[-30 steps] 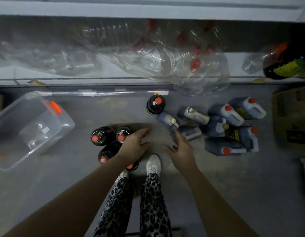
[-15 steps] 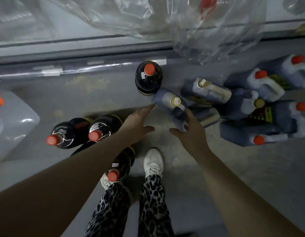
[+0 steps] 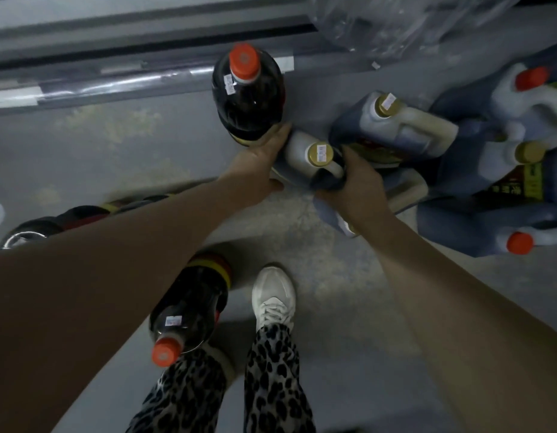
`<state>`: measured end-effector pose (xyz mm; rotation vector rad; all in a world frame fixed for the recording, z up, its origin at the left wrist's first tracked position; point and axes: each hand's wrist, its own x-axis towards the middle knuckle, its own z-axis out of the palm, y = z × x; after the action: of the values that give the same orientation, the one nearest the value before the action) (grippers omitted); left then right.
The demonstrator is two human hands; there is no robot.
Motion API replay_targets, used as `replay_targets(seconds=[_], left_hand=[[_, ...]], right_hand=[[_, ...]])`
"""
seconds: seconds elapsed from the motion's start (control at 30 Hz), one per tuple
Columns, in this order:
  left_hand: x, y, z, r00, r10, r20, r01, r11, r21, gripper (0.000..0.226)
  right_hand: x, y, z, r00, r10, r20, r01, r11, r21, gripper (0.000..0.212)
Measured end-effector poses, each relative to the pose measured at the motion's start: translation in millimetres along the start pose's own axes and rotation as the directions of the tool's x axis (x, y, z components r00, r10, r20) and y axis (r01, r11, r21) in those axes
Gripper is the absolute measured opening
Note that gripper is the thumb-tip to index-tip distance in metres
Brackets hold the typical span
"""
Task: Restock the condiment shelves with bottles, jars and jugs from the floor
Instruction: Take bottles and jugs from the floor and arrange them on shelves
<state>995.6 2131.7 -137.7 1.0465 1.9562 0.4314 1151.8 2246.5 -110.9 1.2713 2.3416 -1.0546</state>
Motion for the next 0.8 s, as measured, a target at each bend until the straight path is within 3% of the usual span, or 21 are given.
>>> replay_targets(seconds=[0.33,0.47,0.67,0.8], left_hand=[[28.0,-13.9,12.0,0.997,-0.067,-0.029,0.065,0.996,-0.062,0.112],[28.4,-16.5,15.4,0.997,-0.053,-0.059,0.051,0.998,-0.035,0.102],[-7.8,-33.1,14.7,0.996,-0.085,-0.007,0.085,0.996,-0.004,0.097],[-38.7,-52.7,8.8,0.992,-0.126,-0.008,0.126,0.992,-0.002,0.087]], right_hand=[[20.1,6.9,0.6,0.993,-0.109,0.036,0.111,0.993,-0.046,0.058],[17.9,5.6,6.0,0.994,-0.106,0.011,0.107,0.994,-0.033,0.058],[2.9,-5.4,25.6,0.995,-0.023,0.095,0.026,0.999,-0.028,0.071],[-11.5,-22.5,50.0,0.985,-0.066,0.160,0.071,0.997,-0.023,0.070]])
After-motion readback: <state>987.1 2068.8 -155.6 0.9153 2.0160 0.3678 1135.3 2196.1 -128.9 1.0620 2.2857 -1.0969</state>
